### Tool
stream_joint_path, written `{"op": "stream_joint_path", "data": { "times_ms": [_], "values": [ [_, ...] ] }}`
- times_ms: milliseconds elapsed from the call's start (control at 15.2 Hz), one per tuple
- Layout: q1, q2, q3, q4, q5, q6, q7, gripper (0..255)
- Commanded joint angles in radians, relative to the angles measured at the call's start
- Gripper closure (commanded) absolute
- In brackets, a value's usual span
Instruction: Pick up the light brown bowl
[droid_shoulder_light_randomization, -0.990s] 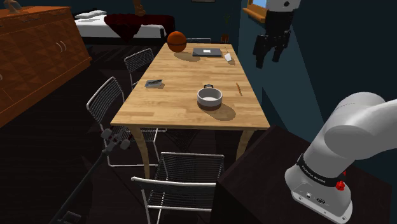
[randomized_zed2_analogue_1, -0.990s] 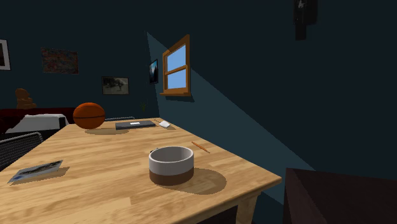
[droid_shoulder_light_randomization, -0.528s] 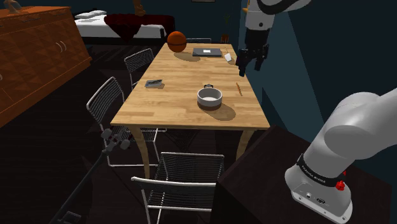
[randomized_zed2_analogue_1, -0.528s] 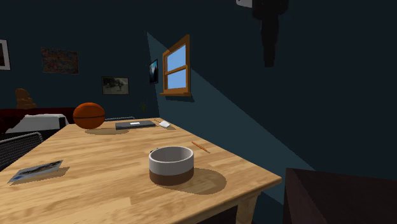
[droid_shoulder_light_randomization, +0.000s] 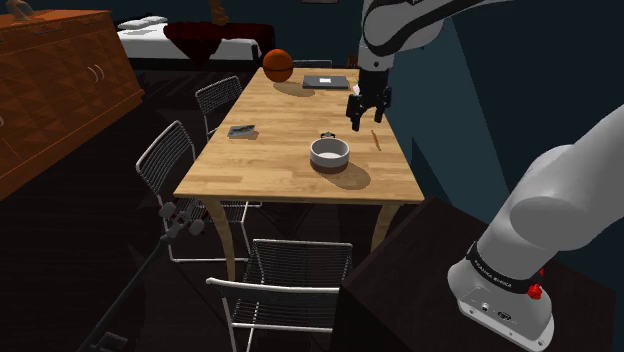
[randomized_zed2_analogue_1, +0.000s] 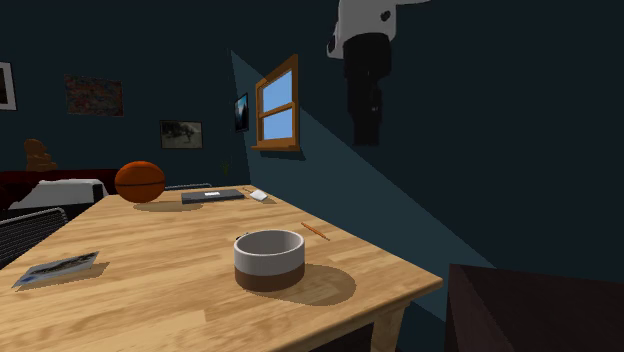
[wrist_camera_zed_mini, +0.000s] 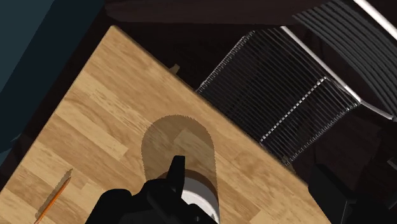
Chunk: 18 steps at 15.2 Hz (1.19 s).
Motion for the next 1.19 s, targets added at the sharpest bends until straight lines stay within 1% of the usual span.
{"op": "stream_joint_path", "data": {
  "times_ms": [0, 330, 594, 858, 1122],
  "values": [
    [0.001, 0.075, -0.007, 0.023, 0.007, 0.053, -0.012, 0],
    [0.003, 0.276, -0.019, 0.125, 0.037, 0.149, -0.048, 0],
    [-0.002, 0.436, -0.021, 0.230, 0.067, 0.202, -0.077, 0],
    [-0.012, 0.596, -0.015, 0.355, 0.096, 0.234, -0.104, 0],
    [-0.027, 0.756, -0.005, 0.503, 0.119, 0.244, -0.124, 0]
  ]
}}
